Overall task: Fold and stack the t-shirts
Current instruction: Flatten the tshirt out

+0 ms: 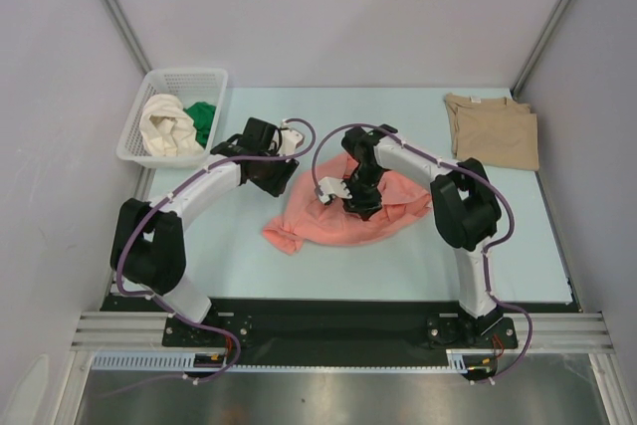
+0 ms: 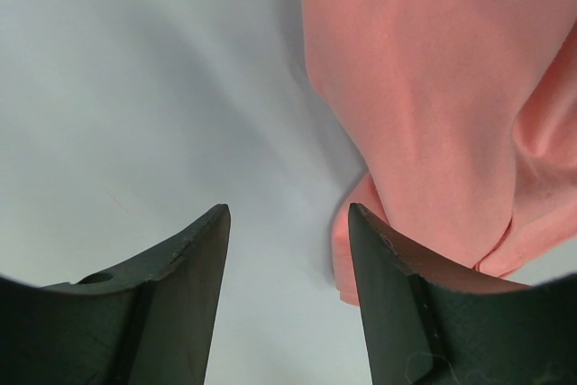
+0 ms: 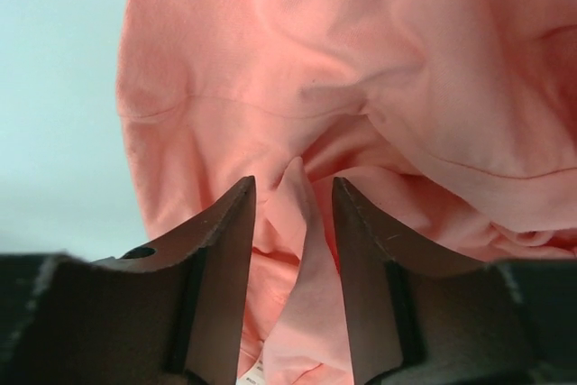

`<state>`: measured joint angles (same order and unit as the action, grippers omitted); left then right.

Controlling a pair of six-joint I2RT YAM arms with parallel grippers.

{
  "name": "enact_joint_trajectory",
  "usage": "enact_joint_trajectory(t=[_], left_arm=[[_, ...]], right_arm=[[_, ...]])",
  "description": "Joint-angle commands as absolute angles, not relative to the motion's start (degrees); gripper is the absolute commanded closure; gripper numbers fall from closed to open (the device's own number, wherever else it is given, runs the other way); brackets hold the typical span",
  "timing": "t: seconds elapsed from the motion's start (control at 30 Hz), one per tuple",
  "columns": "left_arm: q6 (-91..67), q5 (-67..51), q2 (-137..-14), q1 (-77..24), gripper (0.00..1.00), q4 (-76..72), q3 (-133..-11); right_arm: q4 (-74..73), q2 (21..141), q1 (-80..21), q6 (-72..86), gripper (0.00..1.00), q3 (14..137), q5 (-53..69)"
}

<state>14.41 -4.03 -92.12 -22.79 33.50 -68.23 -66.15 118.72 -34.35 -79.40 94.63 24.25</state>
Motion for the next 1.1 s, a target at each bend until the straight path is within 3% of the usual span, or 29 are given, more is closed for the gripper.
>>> enact_joint_trajectory(t=[0.0, 0.4, 0.5, 0.8, 1.07], left_arm=[[13.5, -3.3, -90.2, -22.3, 0.39, 32.2, -68.6], [13.6, -2.6, -91.1, -22.3, 0.39, 32.1, -69.0], [13.8, -2.5, -91.1, -22.3, 0.39, 32.3, -69.3], [15.8, -2.2, -90.3, -22.2, 0.41, 33.0, -75.0], [19.4, -7.0, -92.5, -22.3, 0.4, 36.4, -83.0]], right_arm=[[-67.8, 119.4, -34.9, -80.7, 0.56, 96.8, 24.1], [-67.0, 120.6, -35.4, -78.7, 0.82, 96.6, 22.9], [-66.1, 120.2, -35.2, -77.1, 1.0, 97.0, 22.6], [-57.6, 108.9, -28.0, -62.0, 1.0, 108.7, 24.8], [-43.2, 99.2, -18.3, -47.6, 1.0, 116.2, 18.9]])
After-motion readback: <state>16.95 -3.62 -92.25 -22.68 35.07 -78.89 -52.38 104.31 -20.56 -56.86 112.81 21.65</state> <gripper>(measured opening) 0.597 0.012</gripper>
